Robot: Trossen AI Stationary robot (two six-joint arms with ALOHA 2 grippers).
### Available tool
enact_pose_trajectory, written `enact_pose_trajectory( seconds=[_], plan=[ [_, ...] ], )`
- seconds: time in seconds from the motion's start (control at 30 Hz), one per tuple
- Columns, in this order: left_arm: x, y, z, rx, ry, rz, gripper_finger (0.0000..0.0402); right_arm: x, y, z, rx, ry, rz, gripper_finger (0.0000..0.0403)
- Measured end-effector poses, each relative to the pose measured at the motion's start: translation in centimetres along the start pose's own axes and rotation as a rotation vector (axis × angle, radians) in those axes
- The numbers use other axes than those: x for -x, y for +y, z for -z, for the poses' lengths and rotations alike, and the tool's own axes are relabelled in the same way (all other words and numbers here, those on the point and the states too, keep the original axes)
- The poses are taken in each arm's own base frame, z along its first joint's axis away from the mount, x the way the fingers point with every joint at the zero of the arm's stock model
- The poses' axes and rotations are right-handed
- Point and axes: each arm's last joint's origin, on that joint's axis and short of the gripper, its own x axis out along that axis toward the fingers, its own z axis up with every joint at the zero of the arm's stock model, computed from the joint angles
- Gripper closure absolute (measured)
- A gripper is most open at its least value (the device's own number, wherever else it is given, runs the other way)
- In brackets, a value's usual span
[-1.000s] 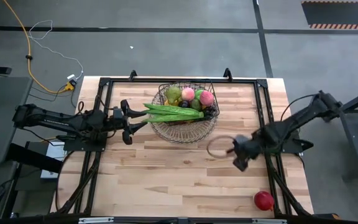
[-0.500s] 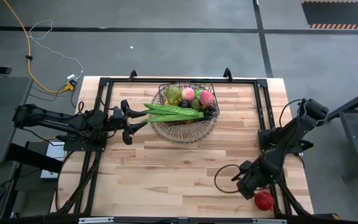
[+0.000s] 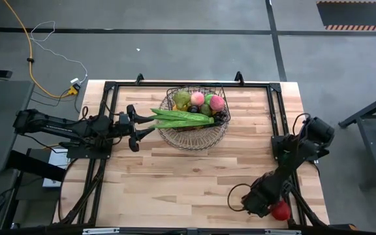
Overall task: Build produce basket
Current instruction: Put the red pomegranate into the wire basket
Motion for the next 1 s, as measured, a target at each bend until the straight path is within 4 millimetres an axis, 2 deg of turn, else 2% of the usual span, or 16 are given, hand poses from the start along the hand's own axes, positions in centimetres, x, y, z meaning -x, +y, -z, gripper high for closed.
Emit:
enact_pose_trajectory(
  seconds=[0.2,0.73,1.0],
  plan=[
    [0.0,0.0,0.0,0.000,0.000,0.000,0.0210,-0.1,0.9,0.0,0.046,0.011,-0.064,0.0034],
    [0.0,0.0,0.0,0.000,0.000,0.000,0.0210,-0.9,0.7,0.9,-0.013,0.032,-0.036,0.0034],
    [0.0,0.0,0.0,0.000,0.000,0.000,0.0209,-2.8,1.8,0.0,0.027,0.109,0.033,0.0034]
  ],
)
